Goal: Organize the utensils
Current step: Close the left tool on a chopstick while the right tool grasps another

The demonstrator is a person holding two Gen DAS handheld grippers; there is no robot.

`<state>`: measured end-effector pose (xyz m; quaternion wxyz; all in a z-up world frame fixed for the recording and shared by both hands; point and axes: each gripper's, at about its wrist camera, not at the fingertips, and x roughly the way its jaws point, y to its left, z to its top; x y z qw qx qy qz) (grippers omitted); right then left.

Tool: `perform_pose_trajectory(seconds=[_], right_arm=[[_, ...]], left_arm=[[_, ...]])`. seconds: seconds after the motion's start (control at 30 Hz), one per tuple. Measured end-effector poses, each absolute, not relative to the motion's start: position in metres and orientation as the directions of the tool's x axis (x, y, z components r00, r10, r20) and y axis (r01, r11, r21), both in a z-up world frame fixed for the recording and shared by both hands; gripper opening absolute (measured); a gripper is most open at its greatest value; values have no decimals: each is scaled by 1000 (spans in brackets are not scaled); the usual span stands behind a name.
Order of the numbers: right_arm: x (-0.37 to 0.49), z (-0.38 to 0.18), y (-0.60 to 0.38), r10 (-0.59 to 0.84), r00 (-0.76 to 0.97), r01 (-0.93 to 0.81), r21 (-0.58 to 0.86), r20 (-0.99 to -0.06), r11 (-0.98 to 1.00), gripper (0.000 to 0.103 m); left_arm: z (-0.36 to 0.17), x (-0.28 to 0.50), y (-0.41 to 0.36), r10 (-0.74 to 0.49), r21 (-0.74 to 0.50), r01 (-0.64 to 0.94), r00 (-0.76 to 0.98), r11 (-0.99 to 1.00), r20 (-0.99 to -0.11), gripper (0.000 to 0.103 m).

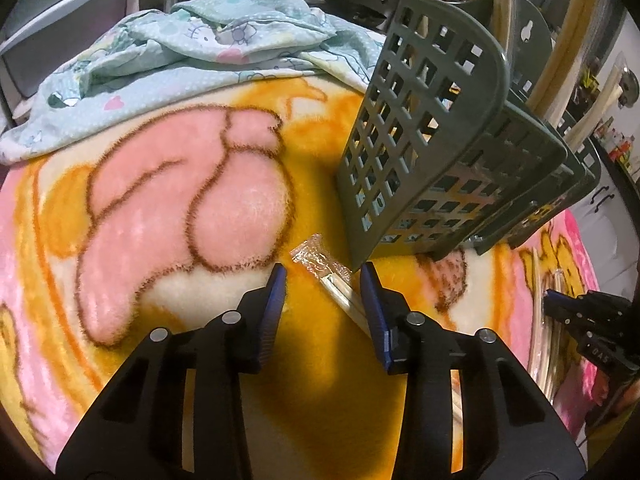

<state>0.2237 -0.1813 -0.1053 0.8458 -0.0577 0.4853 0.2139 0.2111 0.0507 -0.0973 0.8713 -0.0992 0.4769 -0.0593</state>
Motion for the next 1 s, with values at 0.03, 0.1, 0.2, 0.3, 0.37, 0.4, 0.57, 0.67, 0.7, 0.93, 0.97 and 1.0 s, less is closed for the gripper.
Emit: perform_pose_trajectory(seconds=[0.03, 0.1, 0.2, 0.3, 0.37, 0.4, 0.57, 0.67, 0.7, 0.93, 0.97, 1.0], right_arm=[[222, -104, -180, 306, 441, -419, 108, -843, 902, 7], [219, -103, -179, 314, 442, -424, 113, -840, 899, 7], [212, -97, -177, 323, 455, -426, 116, -830, 897, 7], [206, -90, -173, 334, 471, -437, 112, -817, 892, 7], [203, -82, -170, 341, 486, -448, 106, -804, 888, 7], [200, -77, -168, 347, 494, -454, 104, -797, 885, 6], [191, -60, -161, 374, 519, -477, 102, -769, 873, 6], [186, -52, -157, 387, 530, -489, 101, -755, 867, 6], [184, -48, -155, 393, 535, -494, 101, -748, 864, 6], [175, -32, -147, 421, 555, -513, 104, -717, 852, 6], [173, -30, -146, 425, 558, -515, 104, -713, 851, 6], [172, -28, -145, 428, 560, -517, 105, -709, 850, 6]], left_arm=[[-97, 210, 51, -196, -226, 11, 538, 974, -820, 29], [-97, 210, 51, -190, -218, 12, 539, 976, -821, 25], [-98, 210, 55, -206, -240, 7, 538, 971, -817, 22], [-98, 210, 59, -214, -251, 6, 537, 968, -816, 19], [-98, 210, 60, -222, -262, 2, 537, 965, -814, 19], [-99, 210, 62, -228, -270, 0, 537, 963, -813, 18], [-100, 210, 68, -251, -301, -9, 532, 954, -809, 13], [-101, 210, 72, -269, -327, -17, 528, 945, -805, 11], [-101, 209, 74, -272, -333, -21, 529, 943, -803, 8], [-92, 195, 85, -322, -406, -28, 559, 914, -764, 4], [-88, 192, 85, -328, -412, -22, 567, 911, -756, 4], [-85, 189, 85, -332, -417, -17, 574, 909, -749, 4]])
